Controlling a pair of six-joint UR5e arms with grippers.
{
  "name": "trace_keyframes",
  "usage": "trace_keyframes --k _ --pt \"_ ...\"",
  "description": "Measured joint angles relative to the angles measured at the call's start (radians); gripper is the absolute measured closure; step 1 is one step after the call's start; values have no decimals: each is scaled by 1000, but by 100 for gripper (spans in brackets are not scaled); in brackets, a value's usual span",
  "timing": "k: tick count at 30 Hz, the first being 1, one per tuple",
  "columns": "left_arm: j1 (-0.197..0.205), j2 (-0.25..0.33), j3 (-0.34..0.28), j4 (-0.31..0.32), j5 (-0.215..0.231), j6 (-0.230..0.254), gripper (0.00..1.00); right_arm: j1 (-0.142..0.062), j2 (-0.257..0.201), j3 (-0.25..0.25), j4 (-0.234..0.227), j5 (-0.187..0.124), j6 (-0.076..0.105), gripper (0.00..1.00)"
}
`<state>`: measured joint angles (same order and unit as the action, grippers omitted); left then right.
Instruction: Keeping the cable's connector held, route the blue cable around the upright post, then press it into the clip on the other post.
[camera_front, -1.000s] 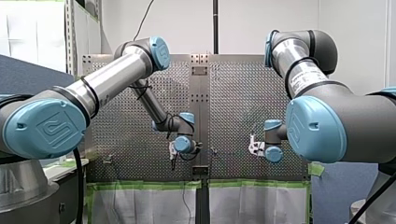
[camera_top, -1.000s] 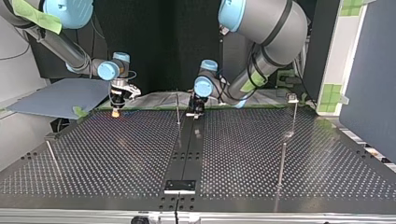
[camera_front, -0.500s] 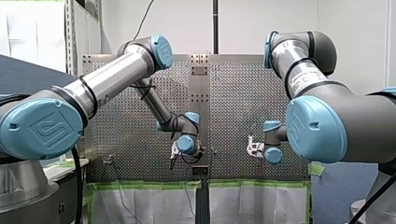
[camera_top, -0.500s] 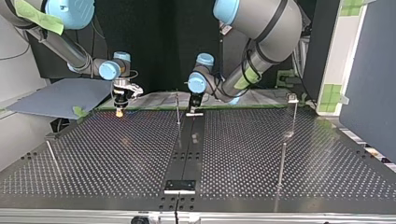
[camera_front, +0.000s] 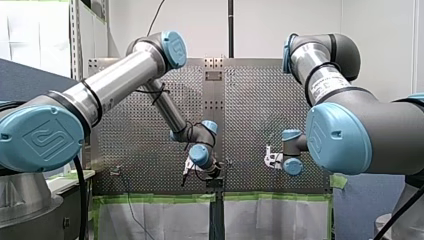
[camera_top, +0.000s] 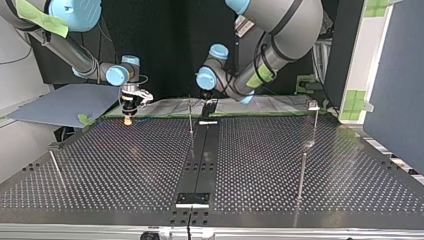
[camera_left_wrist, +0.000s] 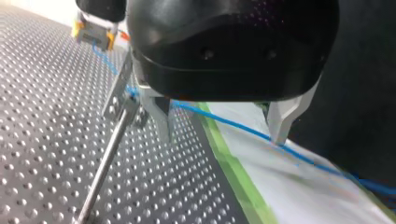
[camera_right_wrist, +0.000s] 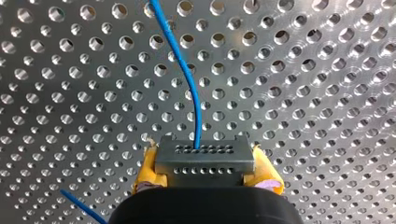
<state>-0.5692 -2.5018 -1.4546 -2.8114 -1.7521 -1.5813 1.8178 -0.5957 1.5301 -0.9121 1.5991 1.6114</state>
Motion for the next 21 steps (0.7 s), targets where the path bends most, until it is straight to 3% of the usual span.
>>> trace_keyframes --k 13,21 --pt "-13 30 -45 93 116 -119 0 -2 1 -2 11 -17 1 100" --pt "-15 33 -47 164 106 -183 0 -3 4 -2 12 -23 1 100"
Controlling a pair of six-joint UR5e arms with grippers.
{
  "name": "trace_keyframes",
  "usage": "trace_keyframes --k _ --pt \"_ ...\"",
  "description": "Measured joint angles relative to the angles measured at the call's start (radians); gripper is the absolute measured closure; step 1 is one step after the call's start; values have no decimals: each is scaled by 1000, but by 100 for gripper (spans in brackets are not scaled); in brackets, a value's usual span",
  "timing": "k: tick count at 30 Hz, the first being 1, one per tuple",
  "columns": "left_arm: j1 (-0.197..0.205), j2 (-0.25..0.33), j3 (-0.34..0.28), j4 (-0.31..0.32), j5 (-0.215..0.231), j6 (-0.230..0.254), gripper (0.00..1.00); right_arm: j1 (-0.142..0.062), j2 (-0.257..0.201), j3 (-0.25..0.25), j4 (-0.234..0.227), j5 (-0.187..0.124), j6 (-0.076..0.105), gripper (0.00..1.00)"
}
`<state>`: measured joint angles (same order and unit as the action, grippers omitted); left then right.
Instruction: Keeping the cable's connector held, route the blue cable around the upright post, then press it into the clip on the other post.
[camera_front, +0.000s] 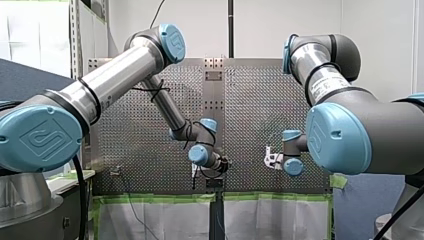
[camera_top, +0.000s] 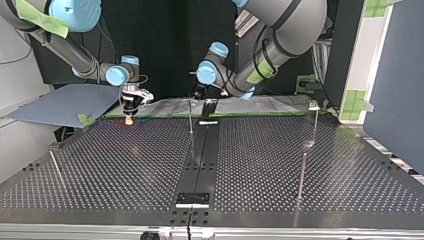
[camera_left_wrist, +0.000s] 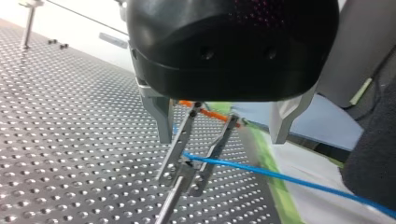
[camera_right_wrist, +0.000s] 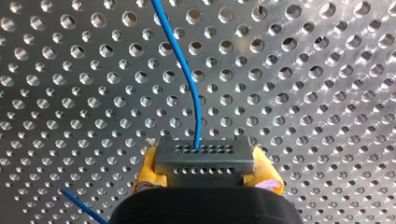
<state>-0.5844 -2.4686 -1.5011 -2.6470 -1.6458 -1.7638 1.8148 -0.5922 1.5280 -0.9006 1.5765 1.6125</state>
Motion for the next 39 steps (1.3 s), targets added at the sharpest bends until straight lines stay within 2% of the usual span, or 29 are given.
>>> trace_keyframes --k 7,23,34,39 --pt "-1 0 0 22 -8 -8 0 -2 1 0 0 -1 0 100" --pt "-4 3 -2 21 -15 -4 0 -3 3 0 0 -1 0 100" --pt "-30 86 -83 94 -31 13 0 -4 4 -1 4 -1 0 100" --pt "-61 134 -132 143 -65 -17 0 -4 5 -2 4 -1 0 100"
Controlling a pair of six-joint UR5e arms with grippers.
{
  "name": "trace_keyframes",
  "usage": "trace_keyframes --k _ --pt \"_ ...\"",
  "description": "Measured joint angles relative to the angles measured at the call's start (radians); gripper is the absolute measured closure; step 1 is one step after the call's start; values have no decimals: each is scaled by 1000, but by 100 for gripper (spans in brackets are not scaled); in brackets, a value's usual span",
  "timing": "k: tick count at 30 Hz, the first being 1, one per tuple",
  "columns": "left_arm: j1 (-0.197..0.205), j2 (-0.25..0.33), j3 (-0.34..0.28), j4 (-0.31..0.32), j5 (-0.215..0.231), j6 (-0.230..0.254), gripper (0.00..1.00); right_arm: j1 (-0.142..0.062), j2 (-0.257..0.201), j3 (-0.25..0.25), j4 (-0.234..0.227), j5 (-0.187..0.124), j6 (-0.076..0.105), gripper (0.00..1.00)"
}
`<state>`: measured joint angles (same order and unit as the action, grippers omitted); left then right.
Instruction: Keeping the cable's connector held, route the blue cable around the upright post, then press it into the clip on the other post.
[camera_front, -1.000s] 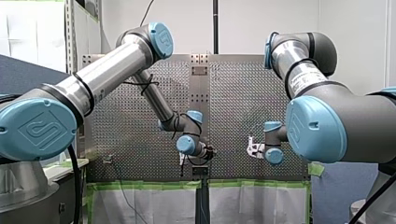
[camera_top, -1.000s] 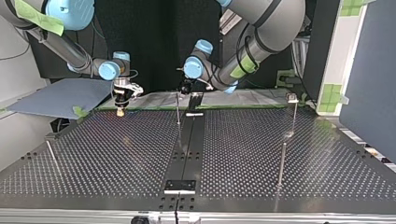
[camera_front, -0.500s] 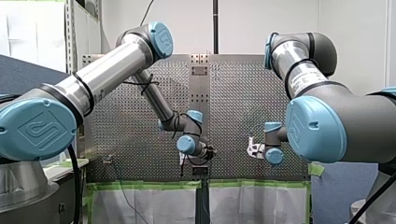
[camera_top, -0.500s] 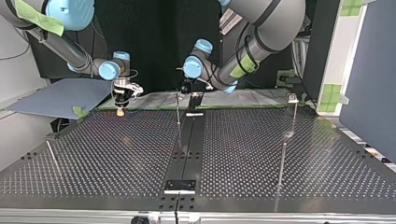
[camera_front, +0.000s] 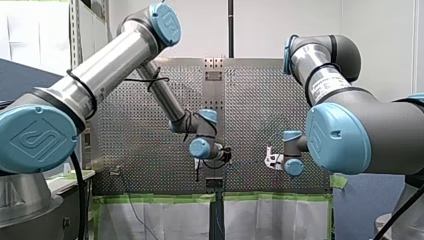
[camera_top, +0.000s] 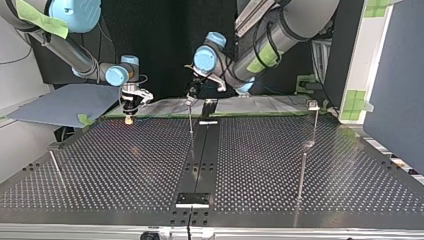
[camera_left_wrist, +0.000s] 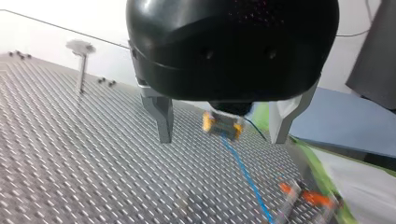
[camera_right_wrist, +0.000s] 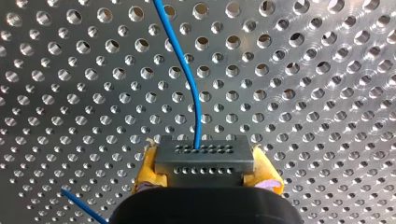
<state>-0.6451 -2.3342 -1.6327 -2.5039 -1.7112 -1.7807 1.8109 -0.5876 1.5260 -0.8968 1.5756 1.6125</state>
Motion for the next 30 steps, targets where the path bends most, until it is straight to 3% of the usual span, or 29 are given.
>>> trace_keyframes --k 18,22,30 --pt "-7 173 -173 18 -164 -171 0 1 2 0 -1 0 12 100" --pt "-3 216 -216 39 -173 -195 0 4 2 0 -2 -5 12 100" --pt "2 292 -293 73 -176 -190 0 9 4 0 -2 -49 12 100"
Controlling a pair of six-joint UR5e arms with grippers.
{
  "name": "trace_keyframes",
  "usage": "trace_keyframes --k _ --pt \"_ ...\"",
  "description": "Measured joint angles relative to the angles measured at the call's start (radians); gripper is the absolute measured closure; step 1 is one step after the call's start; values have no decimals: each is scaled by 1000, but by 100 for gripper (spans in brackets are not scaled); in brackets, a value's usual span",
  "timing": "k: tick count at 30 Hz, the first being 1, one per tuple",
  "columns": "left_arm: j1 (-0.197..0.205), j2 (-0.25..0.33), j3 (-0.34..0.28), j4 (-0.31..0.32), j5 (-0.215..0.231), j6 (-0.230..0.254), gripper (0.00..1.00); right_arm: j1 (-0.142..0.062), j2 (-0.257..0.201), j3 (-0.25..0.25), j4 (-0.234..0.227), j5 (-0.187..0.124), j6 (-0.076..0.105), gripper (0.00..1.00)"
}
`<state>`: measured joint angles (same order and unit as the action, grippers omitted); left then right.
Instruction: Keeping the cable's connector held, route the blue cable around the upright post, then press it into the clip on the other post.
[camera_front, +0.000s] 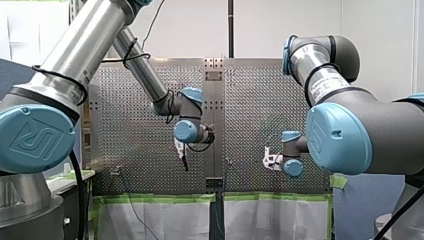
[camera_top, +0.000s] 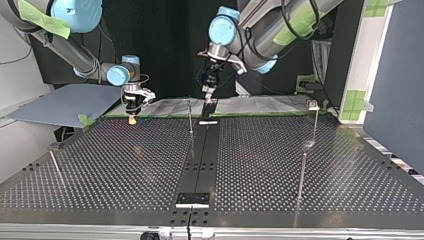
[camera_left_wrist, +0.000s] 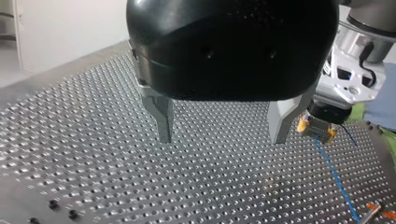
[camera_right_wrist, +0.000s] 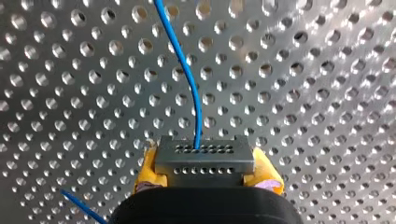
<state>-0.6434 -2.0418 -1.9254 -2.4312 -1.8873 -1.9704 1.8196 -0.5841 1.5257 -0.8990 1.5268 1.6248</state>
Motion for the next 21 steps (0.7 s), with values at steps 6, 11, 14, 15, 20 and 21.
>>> trace_keyframes --k 6,11,14,15,20,21 --pt "3 56 -55 32 -7 13 0 3 1 0 -1 -12 0 100" --pt "6 102 -102 52 -10 15 0 5 1 0 -2 -13 0 100" --pt "8 130 -130 53 -19 22 0 7 2 0 -2 -17 0 100" --pt "8 141 -141 53 -25 26 0 8 3 0 -2 -18 0 100" --pt "10 186 -186 49 -53 37 0 8 3 0 0 -22 -1 100" --pt "10 197 -197 49 -56 40 0 8 3 0 1 -22 -2 100"
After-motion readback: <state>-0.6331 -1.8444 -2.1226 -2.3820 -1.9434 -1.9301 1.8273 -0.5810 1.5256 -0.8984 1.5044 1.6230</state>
